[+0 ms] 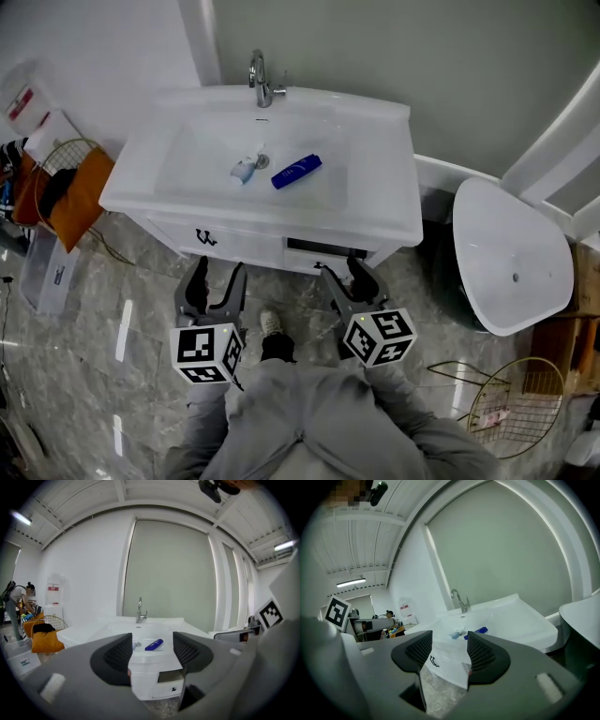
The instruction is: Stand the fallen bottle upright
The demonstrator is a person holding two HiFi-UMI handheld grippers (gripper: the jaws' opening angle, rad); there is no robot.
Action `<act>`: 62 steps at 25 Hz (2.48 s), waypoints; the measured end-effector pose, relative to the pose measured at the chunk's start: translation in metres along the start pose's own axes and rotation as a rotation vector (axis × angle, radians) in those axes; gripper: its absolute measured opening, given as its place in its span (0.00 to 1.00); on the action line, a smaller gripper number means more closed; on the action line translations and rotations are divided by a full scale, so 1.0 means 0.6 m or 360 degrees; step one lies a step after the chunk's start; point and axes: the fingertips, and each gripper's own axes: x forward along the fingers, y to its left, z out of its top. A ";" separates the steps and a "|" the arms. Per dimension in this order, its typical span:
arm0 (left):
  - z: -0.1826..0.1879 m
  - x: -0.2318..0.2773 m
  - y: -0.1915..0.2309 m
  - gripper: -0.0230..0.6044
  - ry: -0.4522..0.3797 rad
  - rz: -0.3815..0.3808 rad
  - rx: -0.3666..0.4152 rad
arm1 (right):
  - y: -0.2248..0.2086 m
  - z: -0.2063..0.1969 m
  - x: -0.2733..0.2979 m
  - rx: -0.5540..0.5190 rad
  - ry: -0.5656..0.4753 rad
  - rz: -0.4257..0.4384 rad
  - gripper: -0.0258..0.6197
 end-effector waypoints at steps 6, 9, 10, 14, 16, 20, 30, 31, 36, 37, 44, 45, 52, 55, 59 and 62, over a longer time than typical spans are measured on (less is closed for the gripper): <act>0.029 0.112 0.075 0.55 0.0022 -0.0118 0.0003 | 0.002 0.039 0.125 0.0002 -0.0015 -0.0102 0.40; 0.044 0.151 0.111 0.55 0.0016 -0.0162 0.0001 | 0.005 0.052 0.181 -0.0005 -0.0001 -0.0142 0.40; 0.046 0.163 0.123 0.55 0.0019 -0.0171 0.0000 | 0.004 0.058 0.199 -0.0006 0.0001 -0.0157 0.40; 0.049 0.198 0.167 0.55 0.0036 -0.0176 -0.0031 | -0.006 0.079 0.266 0.0026 0.0024 -0.0195 0.40; 0.047 0.210 0.184 0.55 0.0045 -0.0172 -0.0054 | -0.013 0.085 0.297 0.0040 0.0055 -0.0215 0.40; 0.045 0.235 0.216 0.55 0.0053 -0.0152 -0.0104 | -0.037 0.082 0.356 0.0048 0.0175 -0.0281 0.40; 0.042 0.281 0.284 0.55 0.0052 -0.0006 -0.0195 | -0.137 0.027 0.500 0.0380 0.0481 -0.0407 0.41; 0.045 0.286 0.287 0.55 0.0051 0.0002 -0.0198 | -0.153 0.017 0.514 0.0443 0.0521 -0.0437 0.41; 0.046 0.314 0.306 0.55 0.0065 0.0071 -0.0242 | -0.222 -0.043 0.585 0.0709 0.0717 -0.0585 0.41; 0.044 0.319 0.308 0.55 0.0072 0.0080 -0.0249 | -0.234 -0.056 0.596 0.0759 0.0747 -0.0617 0.41; 0.039 0.348 0.323 0.55 0.0124 0.0166 -0.0286 | -0.298 -0.143 0.634 0.1002 0.0934 -0.0848 0.41; 0.038 0.353 0.324 0.55 0.0130 0.0176 -0.0287 | -0.303 -0.149 0.640 0.1026 0.0938 -0.0864 0.41; 0.027 0.362 0.339 0.55 0.0179 0.0245 -0.0312 | -0.320 -0.177 0.671 0.1095 0.1003 -0.0983 0.41; 0.022 0.366 0.344 0.55 0.0194 0.0257 -0.0319 | -0.323 -0.194 0.681 0.1090 0.1088 -0.1045 0.41; 0.019 0.369 0.345 0.55 0.0213 0.0265 -0.0324 | -0.327 -0.201 0.701 0.1043 0.1139 -0.1105 0.42; 0.018 0.368 0.351 0.55 0.0224 0.0282 -0.0328 | -0.327 -0.205 0.715 0.1008 0.1177 -0.1136 0.44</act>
